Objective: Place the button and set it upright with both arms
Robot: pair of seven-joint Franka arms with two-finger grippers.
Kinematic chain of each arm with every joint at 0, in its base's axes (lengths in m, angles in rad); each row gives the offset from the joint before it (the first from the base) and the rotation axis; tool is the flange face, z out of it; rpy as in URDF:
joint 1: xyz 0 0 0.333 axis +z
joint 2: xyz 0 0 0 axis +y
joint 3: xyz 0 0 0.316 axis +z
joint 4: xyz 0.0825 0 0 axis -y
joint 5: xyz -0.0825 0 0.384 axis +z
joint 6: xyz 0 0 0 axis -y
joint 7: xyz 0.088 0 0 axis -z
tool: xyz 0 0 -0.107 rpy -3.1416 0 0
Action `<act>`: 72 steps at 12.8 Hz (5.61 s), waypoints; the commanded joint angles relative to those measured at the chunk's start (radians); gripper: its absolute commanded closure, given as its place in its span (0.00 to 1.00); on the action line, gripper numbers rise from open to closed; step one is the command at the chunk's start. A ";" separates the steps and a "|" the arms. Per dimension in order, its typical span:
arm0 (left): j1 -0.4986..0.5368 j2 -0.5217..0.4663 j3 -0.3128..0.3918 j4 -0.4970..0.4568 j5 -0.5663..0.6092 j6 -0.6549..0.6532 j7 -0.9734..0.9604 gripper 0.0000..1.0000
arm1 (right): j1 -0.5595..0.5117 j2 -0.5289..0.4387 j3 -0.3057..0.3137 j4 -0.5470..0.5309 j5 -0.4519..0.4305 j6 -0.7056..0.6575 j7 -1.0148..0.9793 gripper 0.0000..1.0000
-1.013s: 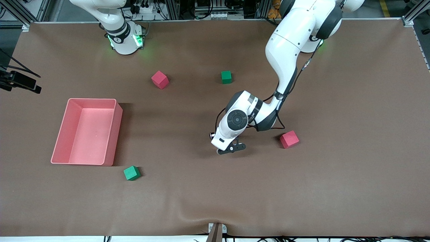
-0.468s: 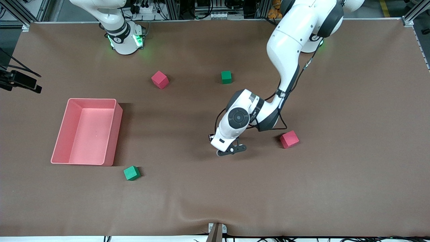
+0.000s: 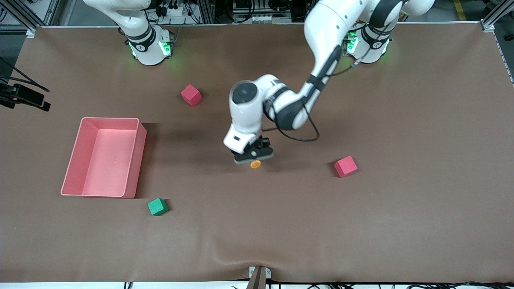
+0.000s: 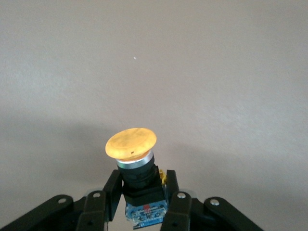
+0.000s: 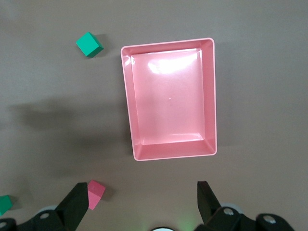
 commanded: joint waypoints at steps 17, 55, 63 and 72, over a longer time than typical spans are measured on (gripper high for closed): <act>-0.433 0.210 0.138 -0.048 0.829 -0.384 -1.027 1.00 | 0.003 -0.018 0.011 0.036 -0.027 -0.041 0.012 0.00; -0.236 -0.071 0.055 -0.037 0.670 -0.530 -0.294 0.00 | 0.003 -0.030 0.008 0.036 -0.030 -0.058 0.015 0.00; 0.150 -0.258 -0.150 -0.037 0.467 -0.432 -0.030 0.00 | 0.003 -0.030 0.008 0.036 -0.030 -0.058 0.015 0.00; 0.766 -0.285 -0.641 -0.039 0.428 -0.398 0.221 0.00 | 0.003 -0.030 0.008 0.036 -0.030 -0.058 0.015 0.00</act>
